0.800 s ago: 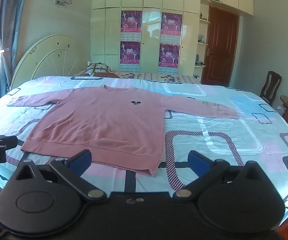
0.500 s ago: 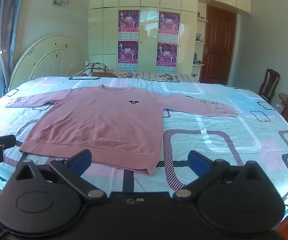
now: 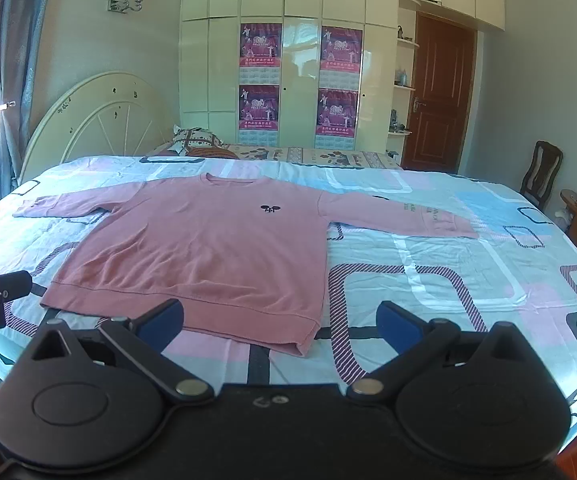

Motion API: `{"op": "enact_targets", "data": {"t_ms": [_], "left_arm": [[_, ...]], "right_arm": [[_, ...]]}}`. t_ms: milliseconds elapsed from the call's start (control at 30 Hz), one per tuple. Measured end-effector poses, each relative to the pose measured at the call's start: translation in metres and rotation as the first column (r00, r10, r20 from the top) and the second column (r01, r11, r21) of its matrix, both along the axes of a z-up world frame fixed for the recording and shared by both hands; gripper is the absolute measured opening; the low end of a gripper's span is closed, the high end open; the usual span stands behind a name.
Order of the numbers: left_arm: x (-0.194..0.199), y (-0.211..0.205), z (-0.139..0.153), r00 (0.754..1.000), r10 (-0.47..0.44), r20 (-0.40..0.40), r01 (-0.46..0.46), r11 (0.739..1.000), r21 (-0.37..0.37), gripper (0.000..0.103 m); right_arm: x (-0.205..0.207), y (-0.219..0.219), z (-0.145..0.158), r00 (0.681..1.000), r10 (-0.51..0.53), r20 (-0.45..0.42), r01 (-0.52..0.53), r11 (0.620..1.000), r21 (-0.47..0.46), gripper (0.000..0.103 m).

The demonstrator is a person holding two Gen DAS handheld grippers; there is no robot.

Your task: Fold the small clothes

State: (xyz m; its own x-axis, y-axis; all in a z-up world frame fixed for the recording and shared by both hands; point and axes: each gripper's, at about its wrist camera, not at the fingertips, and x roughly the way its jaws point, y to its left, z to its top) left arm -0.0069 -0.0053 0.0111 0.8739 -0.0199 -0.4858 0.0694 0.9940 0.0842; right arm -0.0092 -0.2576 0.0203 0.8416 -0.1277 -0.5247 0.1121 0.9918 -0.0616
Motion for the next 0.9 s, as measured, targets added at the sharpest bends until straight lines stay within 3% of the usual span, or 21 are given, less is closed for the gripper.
{"op": "enact_targets", "data": {"t_ms": [900], "left_arm": [[-0.0026, -0.0029, 0.0035, 1.0, 0.002, 0.009, -0.001, 1.0, -0.008, 0.103]], "right_arm": [[-0.001, 0.0031, 0.0029, 1.0, 0.002, 0.009, -0.002, 1.0, -0.001, 0.103]]}}
